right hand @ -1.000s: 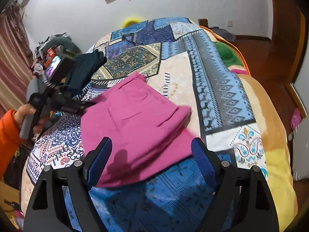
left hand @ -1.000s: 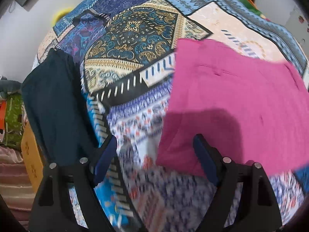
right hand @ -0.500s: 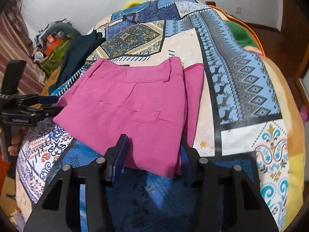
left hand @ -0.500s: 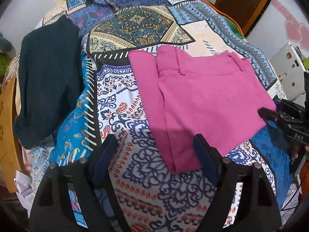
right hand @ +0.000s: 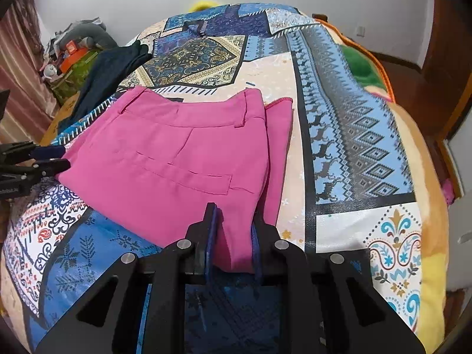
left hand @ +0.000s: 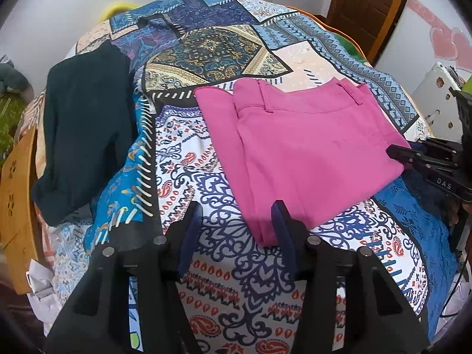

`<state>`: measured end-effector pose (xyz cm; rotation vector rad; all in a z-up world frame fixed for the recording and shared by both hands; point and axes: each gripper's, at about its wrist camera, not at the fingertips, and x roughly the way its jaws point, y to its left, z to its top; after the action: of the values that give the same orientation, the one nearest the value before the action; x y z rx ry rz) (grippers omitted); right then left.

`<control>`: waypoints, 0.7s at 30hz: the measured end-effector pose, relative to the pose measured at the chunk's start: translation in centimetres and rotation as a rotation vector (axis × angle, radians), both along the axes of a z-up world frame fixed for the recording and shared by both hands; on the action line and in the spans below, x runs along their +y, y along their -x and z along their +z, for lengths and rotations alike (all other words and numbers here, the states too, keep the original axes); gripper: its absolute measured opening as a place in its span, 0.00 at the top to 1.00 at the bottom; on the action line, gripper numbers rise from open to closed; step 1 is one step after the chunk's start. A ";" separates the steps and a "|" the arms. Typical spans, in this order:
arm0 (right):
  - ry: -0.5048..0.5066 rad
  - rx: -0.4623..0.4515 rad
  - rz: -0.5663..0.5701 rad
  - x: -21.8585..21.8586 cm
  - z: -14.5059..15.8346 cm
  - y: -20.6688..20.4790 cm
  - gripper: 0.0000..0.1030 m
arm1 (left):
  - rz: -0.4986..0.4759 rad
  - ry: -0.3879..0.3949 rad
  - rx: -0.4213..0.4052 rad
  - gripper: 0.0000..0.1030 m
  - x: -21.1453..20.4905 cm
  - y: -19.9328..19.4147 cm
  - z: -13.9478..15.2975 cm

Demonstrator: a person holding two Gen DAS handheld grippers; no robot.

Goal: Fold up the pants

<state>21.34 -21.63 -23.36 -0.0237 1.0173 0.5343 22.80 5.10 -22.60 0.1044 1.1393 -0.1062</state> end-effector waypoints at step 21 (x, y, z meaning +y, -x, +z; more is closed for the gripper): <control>-0.082 -0.081 -0.054 -1.0 4.4 -3.4 0.64 | 0.015 0.022 -0.084 0.52 -1.0 -7.7 3.6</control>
<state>24.71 -22.63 -19.00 0.0545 0.9136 0.5218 30.45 4.11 -18.99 0.0798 1.0544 -0.0999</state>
